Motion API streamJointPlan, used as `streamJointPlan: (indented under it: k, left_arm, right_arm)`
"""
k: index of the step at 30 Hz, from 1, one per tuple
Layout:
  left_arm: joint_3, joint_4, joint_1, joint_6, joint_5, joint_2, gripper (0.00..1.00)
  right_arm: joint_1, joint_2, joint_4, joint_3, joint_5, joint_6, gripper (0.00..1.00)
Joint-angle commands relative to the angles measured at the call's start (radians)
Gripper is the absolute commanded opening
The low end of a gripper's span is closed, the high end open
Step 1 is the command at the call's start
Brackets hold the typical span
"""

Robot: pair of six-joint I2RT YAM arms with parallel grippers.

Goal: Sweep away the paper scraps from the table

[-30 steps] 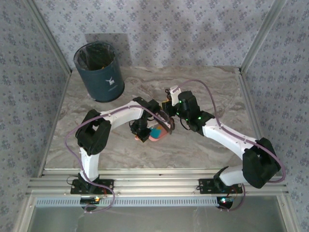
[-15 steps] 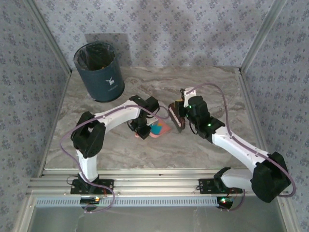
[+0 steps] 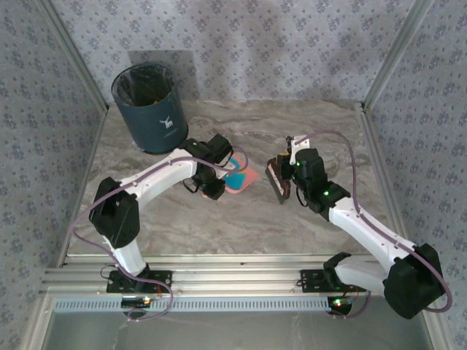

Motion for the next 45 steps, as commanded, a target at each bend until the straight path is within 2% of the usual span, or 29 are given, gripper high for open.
streamJointPlan:
  k: [1,10,26,39,45]
  left_arm:
    - [-0.01,0.012,0.021,0.004,0.04,-0.062,0.0]
    - [0.042,0.0,0.083,0.012,0.111,-0.106,0.0]
    - [0.245,-0.089,0.213,0.025,0.207,-0.116,0.0]
    - [0.495,-0.17,0.342,0.015,0.307,-0.028,0.0]
    - [0.68,-0.24,0.414,0.001,0.367,0.055,0.0]
  right_arm:
    - [-0.005,-0.035,0.008,-0.018,0.001,0.015,0.0]
    - [-0.013,-0.084,-0.021,-0.049,-0.023,0.011,0.0]
    - [-0.017,-0.096,-0.028,-0.065,-0.081,0.02,0.0]
    - [-0.02,-0.091,-0.014,-0.073,-0.106,0.028,0.0]
    - [-0.02,-0.088,-0.011,-0.072,-0.12,0.04,0.0]
